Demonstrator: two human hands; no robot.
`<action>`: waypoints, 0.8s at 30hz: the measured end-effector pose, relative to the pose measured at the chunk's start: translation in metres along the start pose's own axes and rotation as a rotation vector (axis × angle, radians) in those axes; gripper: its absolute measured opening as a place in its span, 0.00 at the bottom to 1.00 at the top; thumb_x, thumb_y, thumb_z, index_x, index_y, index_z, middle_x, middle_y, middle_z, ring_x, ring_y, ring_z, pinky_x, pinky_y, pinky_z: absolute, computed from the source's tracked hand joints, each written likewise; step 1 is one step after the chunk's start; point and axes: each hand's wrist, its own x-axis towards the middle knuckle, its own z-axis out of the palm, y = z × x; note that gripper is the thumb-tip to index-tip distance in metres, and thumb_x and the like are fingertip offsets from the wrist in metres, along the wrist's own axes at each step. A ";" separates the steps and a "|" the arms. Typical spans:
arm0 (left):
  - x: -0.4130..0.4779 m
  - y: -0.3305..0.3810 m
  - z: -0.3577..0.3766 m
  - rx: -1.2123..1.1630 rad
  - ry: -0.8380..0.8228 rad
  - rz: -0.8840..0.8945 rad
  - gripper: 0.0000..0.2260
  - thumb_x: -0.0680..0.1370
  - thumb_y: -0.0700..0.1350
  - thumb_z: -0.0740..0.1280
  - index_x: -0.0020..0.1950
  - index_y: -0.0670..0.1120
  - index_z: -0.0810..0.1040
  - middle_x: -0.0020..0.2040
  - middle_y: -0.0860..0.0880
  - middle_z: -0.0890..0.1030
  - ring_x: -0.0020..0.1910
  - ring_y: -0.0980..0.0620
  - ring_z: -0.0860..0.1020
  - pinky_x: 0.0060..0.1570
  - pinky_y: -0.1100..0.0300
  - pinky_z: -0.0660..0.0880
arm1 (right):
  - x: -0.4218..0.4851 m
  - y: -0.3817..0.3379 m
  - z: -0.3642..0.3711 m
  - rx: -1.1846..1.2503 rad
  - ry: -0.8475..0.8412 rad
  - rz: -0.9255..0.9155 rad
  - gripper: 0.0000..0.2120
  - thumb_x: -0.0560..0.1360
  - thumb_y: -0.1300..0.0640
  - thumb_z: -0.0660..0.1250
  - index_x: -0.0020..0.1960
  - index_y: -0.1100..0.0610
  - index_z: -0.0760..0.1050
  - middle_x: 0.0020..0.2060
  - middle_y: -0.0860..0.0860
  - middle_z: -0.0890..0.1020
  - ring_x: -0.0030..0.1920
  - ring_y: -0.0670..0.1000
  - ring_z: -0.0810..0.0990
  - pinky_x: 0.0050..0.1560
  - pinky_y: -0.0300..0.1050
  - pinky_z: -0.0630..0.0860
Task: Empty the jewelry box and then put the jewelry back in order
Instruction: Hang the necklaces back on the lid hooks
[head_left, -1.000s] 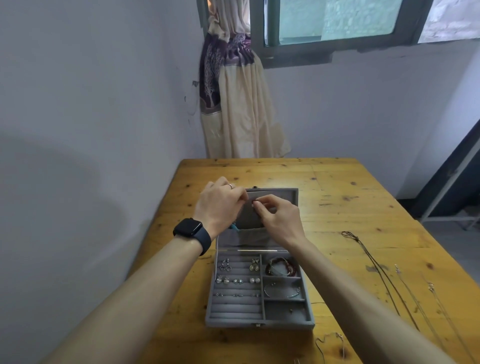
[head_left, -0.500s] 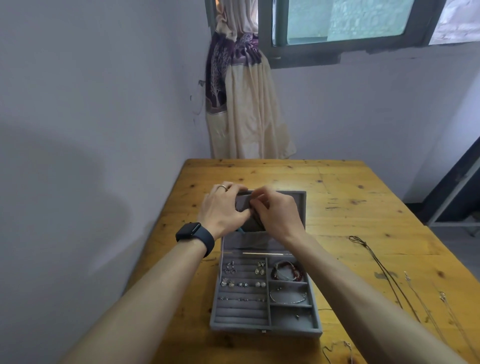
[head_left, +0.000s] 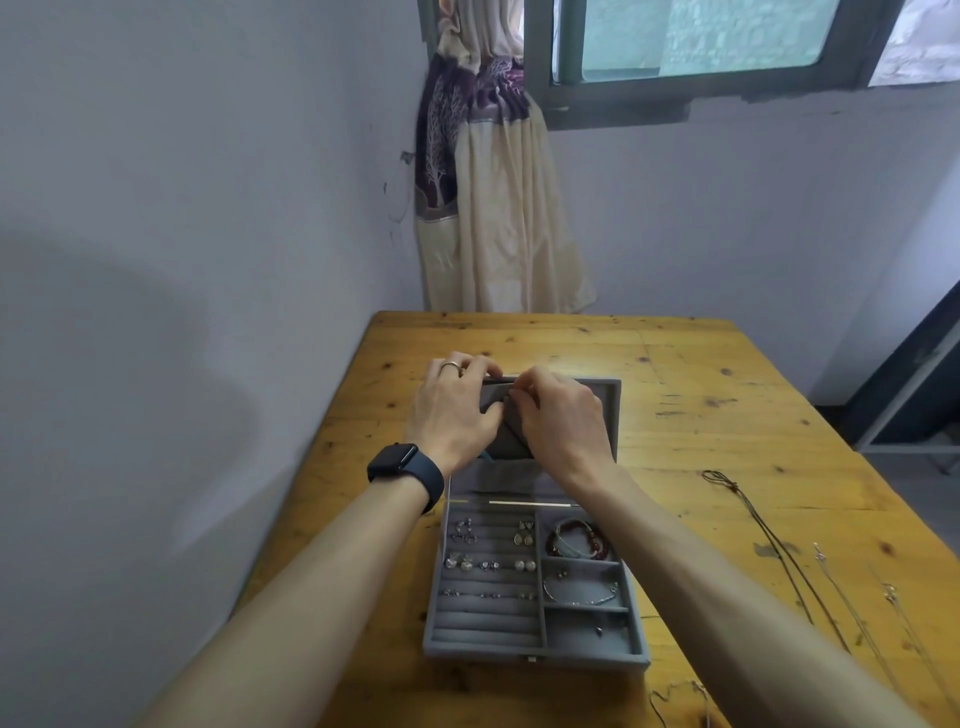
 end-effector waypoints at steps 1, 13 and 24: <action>0.000 0.001 0.000 0.001 0.004 -0.001 0.14 0.77 0.50 0.68 0.62 0.53 0.76 0.61 0.51 0.75 0.63 0.49 0.69 0.58 0.52 0.73 | 0.000 -0.001 0.000 -0.011 0.004 0.011 0.07 0.80 0.54 0.64 0.51 0.56 0.79 0.46 0.53 0.85 0.47 0.57 0.81 0.46 0.52 0.77; -0.003 -0.006 -0.004 -0.016 -0.019 0.036 0.18 0.75 0.52 0.72 0.63 0.54 0.75 0.61 0.53 0.74 0.63 0.51 0.69 0.57 0.57 0.72 | -0.032 0.013 0.003 0.200 -0.109 0.136 0.09 0.76 0.52 0.71 0.54 0.52 0.84 0.47 0.48 0.87 0.49 0.49 0.83 0.52 0.45 0.79; -0.004 -0.003 -0.005 0.024 -0.043 0.023 0.21 0.71 0.44 0.70 0.63 0.54 0.74 0.62 0.53 0.74 0.62 0.51 0.68 0.55 0.55 0.75 | -0.044 0.004 -0.005 -0.260 -0.508 0.117 0.17 0.71 0.46 0.59 0.56 0.48 0.76 0.49 0.50 0.83 0.57 0.56 0.76 0.63 0.59 0.59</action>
